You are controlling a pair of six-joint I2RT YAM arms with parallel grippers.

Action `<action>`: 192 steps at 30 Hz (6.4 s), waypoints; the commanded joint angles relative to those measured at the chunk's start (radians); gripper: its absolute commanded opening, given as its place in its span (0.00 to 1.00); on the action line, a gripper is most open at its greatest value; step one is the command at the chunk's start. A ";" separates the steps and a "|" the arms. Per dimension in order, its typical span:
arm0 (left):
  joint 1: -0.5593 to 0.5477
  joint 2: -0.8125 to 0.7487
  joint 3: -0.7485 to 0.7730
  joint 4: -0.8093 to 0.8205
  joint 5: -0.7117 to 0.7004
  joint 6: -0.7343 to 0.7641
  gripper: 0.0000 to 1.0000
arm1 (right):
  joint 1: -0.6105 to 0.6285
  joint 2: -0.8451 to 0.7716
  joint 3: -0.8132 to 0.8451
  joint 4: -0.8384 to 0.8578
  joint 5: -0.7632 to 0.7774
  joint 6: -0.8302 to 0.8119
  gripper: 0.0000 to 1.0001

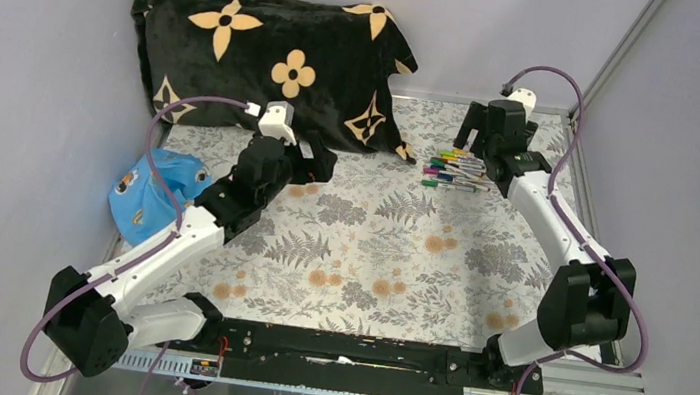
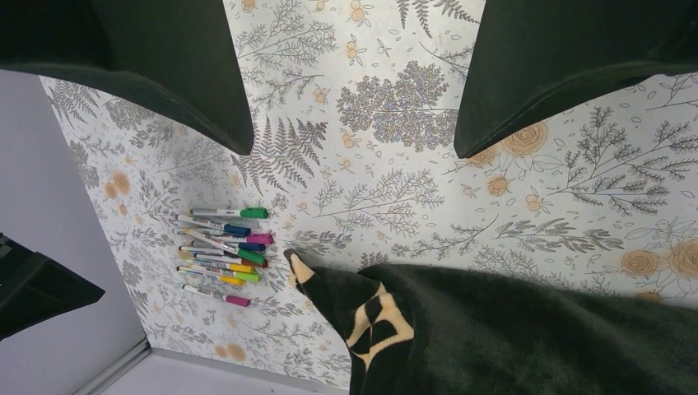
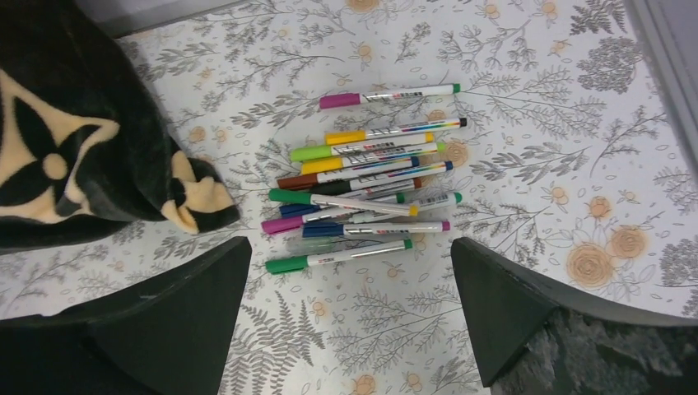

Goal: Open the pen caps

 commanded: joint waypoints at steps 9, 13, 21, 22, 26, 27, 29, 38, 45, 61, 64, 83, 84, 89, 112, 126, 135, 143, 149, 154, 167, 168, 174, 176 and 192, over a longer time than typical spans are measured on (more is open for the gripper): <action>-0.009 0.043 0.094 -0.016 -0.086 -0.054 0.99 | -0.083 0.389 0.457 -0.085 0.027 -0.089 0.48; -0.008 0.060 0.101 0.012 -0.097 -0.067 0.99 | -0.108 0.566 0.684 -0.188 0.001 -0.089 0.43; -0.009 0.089 0.063 0.089 -0.138 -0.115 0.98 | -0.135 0.818 0.969 -0.300 -0.077 -0.087 0.33; -0.009 0.093 0.060 0.095 -0.139 -0.119 0.98 | -0.137 0.842 0.995 -0.312 -0.084 -0.084 0.32; -0.009 0.109 0.052 0.111 -0.143 -0.128 0.99 | -0.138 0.920 1.075 -0.352 -0.091 -0.071 0.32; -0.008 0.111 0.050 0.115 -0.144 -0.131 0.99 | -0.138 0.936 1.087 -0.361 -0.091 -0.068 0.32; -0.008 0.114 0.047 0.121 -0.145 -0.132 0.98 | -0.142 0.964 1.107 -0.377 -0.088 -0.060 0.33; -0.008 0.118 0.022 0.158 -0.154 -0.141 0.98 | -0.161 1.074 1.195 -0.459 -0.120 -0.026 0.35; -0.008 0.127 0.012 0.165 -0.152 -0.158 0.98 | -0.169 1.107 1.213 -0.519 -0.121 -0.008 0.36; -0.007 0.088 -0.007 0.111 -0.151 -0.192 0.99 | -0.166 0.984 0.946 -0.505 -0.150 0.016 0.36; -0.008 0.074 -0.011 0.091 -0.148 -0.195 0.98 | -0.162 0.936 0.848 -0.468 -0.155 0.027 0.36; -0.039 0.064 -0.131 0.017 -0.111 -0.295 0.98 | -0.069 0.820 0.584 -0.400 -0.132 0.058 0.39; -0.041 0.064 -0.135 0.014 -0.109 -0.300 0.99 | -0.063 0.811 0.568 -0.396 -0.130 0.064 0.38; -0.051 0.053 -0.161 0.008 -0.098 -0.321 0.99 | -0.045 0.746 0.444 -0.358 -0.124 0.093 0.39; -0.344 0.151 -0.187 -0.003 -0.123 -0.394 0.99 | -0.009 0.541 0.052 -0.250 -0.056 0.227 0.41; -0.574 0.421 -0.084 0.036 -0.206 -0.432 0.98 | 0.011 0.456 -0.080 -0.219 -0.069 0.319 0.42; -0.589 0.495 -0.068 0.075 -0.247 -0.429 0.98 | 0.059 0.386 -0.185 -0.186 -0.088 0.455 0.42; -0.592 0.594 0.000 0.099 -0.279 -0.287 0.83 | 0.112 0.318 -0.299 -0.163 -0.069 0.565 0.41; -0.592 0.664 0.048 0.105 -0.282 -0.239 0.65 | 0.154 0.296 -0.334 -0.176 -0.052 0.646 0.41; -0.592 0.723 0.099 0.101 -0.287 -0.210 0.54 | 0.194 0.246 -0.388 -0.164 -0.046 0.733 0.40; -0.593 0.826 0.150 0.093 -0.293 -0.150 0.50 | 0.306 0.169 -0.473 -0.293 0.054 0.969 0.38; -0.592 0.825 0.145 0.092 -0.296 -0.143 0.50 | 0.306 0.161 -0.493 -0.295 0.052 0.989 0.37; -0.592 0.805 0.092 0.094 -0.312 -0.117 0.51 | 0.306 0.102 -0.597 -0.270 0.032 1.084 0.37; -0.592 0.789 0.068 0.093 -0.313 -0.123 0.51 | 0.306 0.104 -0.605 -0.269 0.029 1.096 0.37; -0.592 0.754 0.003 0.005 -0.390 -0.175 0.54 | 0.429 0.174 -0.604 -0.329 0.054 1.248 0.35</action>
